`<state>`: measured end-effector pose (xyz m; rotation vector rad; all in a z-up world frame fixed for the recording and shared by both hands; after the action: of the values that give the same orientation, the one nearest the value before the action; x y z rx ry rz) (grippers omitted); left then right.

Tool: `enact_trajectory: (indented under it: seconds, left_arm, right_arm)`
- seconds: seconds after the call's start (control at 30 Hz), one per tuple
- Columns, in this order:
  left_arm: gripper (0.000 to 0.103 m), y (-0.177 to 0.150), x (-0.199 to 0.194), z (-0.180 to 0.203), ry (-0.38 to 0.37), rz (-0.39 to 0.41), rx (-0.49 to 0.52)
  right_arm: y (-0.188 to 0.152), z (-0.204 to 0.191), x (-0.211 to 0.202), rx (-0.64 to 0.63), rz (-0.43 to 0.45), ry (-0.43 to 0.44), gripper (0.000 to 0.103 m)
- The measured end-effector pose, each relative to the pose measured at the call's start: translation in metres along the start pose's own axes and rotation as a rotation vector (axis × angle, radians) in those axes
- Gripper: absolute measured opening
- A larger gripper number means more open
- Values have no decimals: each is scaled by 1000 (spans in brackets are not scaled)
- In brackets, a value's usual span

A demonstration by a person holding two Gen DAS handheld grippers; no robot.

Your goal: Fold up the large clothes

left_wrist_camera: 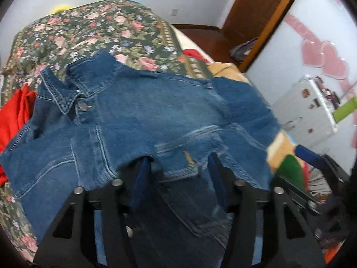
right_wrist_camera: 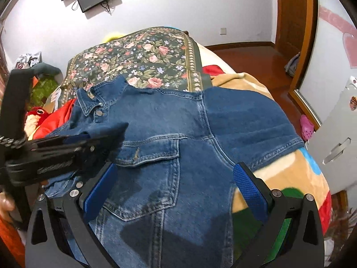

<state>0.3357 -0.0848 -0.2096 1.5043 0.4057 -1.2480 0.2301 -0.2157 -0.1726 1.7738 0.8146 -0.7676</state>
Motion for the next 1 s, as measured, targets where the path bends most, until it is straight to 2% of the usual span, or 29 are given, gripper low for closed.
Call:
enact_trajectory:
  seconds: [0.1, 0.23, 0.27, 0.33, 0.37, 0.4, 0.47, 0.6, 0.7, 0.77, 0.87, 1.0]
  left_arm:
    - [56, 2, -21, 1, 3, 39, 4]
    - [70, 4, -67, -12, 40, 149, -18]
    - [72, 2, -81, -18, 66, 185, -25]
    - [89, -5, -104, -31, 129, 239, -40]
    - [94, -7, -112, -37, 151, 253, -48]
    - [97, -12, -121, -46, 181, 273, -62]
    - [97, -24, -135, -65, 239, 294, -87]
    - [97, -54, -142, -102, 349, 249, -144]
    - [97, -79, -138, -126, 383, 208, -208]
    - [97, -100, -129, -139, 394, 178, -245]
    - [97, -129, -112, -156, 411, 118, -286]
    - [97, -161, -87, -172, 396, 44, -346]
  right_arm:
    - [1, 2, -4, 7, 5, -9, 103]
    - [5, -4, -10, -16, 18, -12, 103]
    - [6, -9, -11, -27, 21, -9, 103]
    - [8, -16, -11, -47, 22, -1, 103]
    - [9, -22, -10, -59, 20, 7, 103]
    - [9, -29, -9, -76, 15, 14, 103]
    - [9, -43, -5, -116, 5, 28, 103]
    - [4, -80, 10, -255, -41, 44, 103]
    - [-7, -107, 27, -381, -88, 49, 103]
    - [-16, -122, 43, -468, -129, 41, 103]
    - [-26, -137, 68, -577, -174, -19, 103]
    - [-34, -151, 95, -701, -193, -88, 102]
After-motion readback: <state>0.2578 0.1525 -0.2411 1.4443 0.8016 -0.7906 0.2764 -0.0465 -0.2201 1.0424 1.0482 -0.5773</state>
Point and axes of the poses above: each gripper's, at about its wrist camera, not at the fingertips, and x roughly the way its jaws point, z to its right, y to its top, the point moved 1 cm from there along x, roughly the way its jaws point, and after that the axes turned 12 degrees about x, right-handed, at the moved point
